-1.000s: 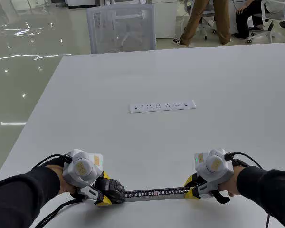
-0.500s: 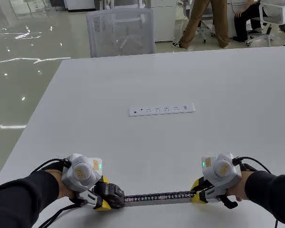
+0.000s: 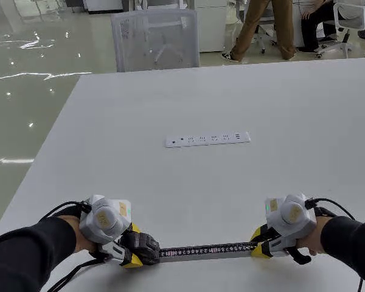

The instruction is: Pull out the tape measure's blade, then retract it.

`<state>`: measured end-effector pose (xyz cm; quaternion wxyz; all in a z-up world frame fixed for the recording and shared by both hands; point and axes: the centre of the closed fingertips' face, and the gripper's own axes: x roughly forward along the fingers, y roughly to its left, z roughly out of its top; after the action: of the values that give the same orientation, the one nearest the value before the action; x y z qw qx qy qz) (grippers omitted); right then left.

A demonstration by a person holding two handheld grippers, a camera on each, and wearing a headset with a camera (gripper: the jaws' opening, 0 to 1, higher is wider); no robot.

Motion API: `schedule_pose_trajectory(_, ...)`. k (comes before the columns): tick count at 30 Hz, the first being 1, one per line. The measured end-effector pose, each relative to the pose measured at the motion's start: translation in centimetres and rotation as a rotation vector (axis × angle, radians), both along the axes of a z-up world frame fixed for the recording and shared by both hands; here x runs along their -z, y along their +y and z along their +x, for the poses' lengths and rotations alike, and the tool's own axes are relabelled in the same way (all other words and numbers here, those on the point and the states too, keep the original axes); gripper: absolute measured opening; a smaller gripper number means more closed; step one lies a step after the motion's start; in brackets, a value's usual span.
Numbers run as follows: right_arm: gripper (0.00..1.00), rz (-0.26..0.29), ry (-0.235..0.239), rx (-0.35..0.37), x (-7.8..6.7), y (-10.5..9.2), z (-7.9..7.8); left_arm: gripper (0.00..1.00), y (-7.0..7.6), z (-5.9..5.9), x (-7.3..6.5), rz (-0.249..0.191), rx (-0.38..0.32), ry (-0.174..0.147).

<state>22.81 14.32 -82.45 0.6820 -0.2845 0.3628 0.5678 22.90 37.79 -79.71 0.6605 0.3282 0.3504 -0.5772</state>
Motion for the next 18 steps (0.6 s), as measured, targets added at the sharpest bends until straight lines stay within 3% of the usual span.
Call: schedule_pose_trajectory(18,0.11,-0.010,0.016,0.016,0.0,-1.3,0.2,0.34,0.0,0.0,-0.1,-0.015,-0.008,-0.004)
